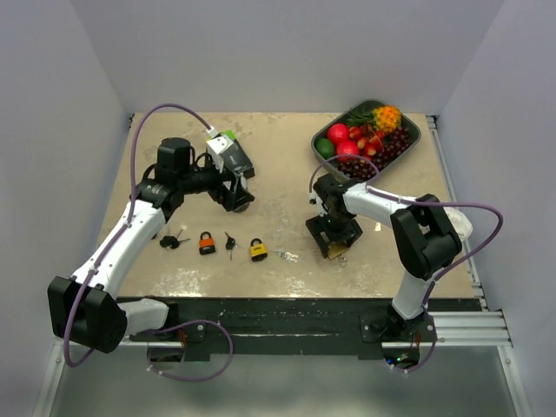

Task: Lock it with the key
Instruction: Pick up the lock from the center of the board.

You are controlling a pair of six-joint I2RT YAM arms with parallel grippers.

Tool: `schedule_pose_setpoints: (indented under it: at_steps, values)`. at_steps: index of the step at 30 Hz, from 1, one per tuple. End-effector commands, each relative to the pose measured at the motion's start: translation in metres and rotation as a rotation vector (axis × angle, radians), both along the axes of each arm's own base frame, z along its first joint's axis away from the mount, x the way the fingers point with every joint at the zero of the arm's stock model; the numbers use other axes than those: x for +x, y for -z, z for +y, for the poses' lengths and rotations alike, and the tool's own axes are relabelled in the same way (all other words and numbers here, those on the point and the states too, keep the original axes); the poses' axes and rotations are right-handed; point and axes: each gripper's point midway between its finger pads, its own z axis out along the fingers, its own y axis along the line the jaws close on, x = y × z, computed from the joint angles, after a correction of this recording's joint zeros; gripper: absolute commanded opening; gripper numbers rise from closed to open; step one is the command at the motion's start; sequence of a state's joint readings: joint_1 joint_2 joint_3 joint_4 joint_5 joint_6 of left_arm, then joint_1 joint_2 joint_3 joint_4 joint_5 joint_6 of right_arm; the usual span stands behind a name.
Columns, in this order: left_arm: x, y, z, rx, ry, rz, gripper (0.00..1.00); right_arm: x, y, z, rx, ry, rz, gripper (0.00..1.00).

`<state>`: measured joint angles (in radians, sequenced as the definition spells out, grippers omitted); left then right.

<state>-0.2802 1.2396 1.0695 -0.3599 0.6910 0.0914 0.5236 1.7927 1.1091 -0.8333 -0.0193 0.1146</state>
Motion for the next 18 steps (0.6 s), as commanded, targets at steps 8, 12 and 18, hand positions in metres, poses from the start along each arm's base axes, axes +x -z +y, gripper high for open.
schedule_pose_setpoints:
  at_steps: [8, 12, 18]
  values:
    - [-0.002, -0.023, 0.002, -0.043, -0.004, -0.051, 0.99, 0.027, -0.002, 0.025, 0.134, -0.197, -0.095, 0.92]
    - [-0.002, -0.024, 0.003, -0.045, -0.009, -0.049, 0.99, 0.006, 0.009, 0.017, 0.116, -0.174, -0.019, 0.90]
    - [-0.002, -0.023, 0.003, -0.052, -0.013, -0.042, 0.99, 0.002, 0.013, 0.012, 0.101, -0.161, -0.021, 0.83]
